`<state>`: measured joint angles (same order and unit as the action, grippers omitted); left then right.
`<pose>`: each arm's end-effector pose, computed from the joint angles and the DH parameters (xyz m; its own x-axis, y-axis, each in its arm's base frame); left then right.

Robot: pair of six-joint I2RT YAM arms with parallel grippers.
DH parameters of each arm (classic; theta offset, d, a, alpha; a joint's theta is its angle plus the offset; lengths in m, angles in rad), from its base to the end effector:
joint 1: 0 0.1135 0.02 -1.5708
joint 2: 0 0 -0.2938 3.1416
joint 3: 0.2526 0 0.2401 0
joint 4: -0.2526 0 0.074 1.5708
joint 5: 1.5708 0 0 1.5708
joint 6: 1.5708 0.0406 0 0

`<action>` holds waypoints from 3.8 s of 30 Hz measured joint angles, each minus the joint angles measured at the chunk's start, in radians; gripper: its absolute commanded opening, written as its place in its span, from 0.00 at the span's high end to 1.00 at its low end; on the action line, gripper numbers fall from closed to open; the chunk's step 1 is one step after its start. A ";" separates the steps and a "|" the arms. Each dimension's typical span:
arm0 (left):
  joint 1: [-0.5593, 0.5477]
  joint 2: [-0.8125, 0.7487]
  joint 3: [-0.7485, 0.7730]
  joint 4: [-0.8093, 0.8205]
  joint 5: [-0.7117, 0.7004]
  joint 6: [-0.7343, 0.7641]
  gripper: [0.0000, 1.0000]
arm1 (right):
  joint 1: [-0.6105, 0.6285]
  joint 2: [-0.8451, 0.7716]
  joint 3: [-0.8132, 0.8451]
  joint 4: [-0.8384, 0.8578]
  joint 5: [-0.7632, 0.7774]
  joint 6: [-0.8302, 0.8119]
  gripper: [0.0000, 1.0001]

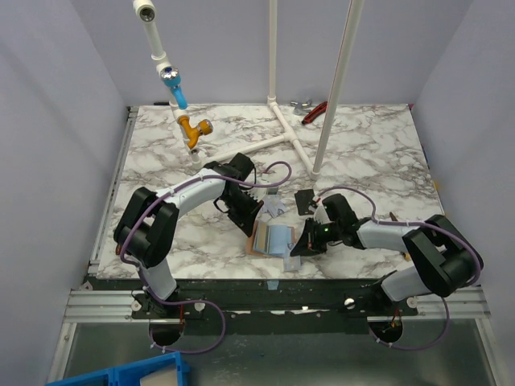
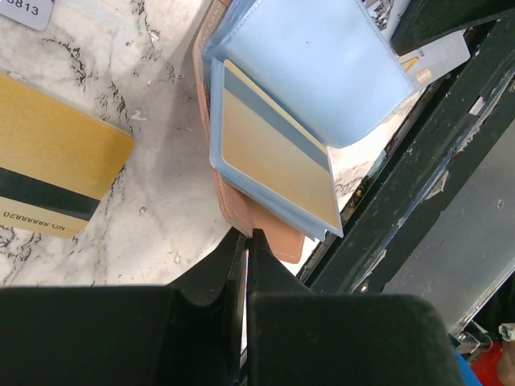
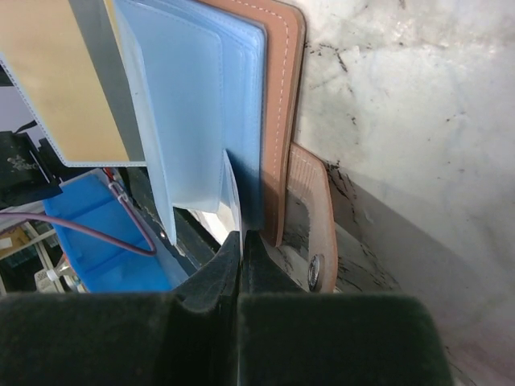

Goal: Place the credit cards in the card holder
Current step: Turn over the card slot in the card holder, then insert the credit card into the card holder.

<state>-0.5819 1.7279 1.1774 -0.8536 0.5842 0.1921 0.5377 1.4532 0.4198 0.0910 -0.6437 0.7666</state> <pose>0.2495 -0.1910 0.2268 -0.7066 0.6555 -0.2667 0.6824 0.5312 -0.5022 0.1753 0.1329 0.1501 -0.9948 0.0528 -0.0866 -0.0313 0.6521 0.7575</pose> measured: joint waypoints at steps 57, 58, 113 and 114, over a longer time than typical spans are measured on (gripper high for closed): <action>0.056 -0.132 -0.063 0.048 0.084 0.142 0.53 | 0.066 0.272 0.228 0.084 -0.107 -0.011 0.99; 0.047 -0.148 -0.066 0.057 0.075 0.167 0.54 | 0.067 0.277 0.228 0.086 -0.107 -0.008 0.99; -0.271 -0.114 -0.167 0.249 -0.161 0.261 0.86 | 0.103 0.071 0.354 -0.400 0.367 -0.122 0.99; -0.271 -0.114 -0.150 0.244 -0.159 0.261 0.86 | 0.100 0.070 0.354 -0.401 0.376 -0.123 0.99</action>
<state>-0.8532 1.6142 1.0275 -0.6094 0.4252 0.4526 0.6376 1.5234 0.7738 -0.3103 -0.2680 0.6434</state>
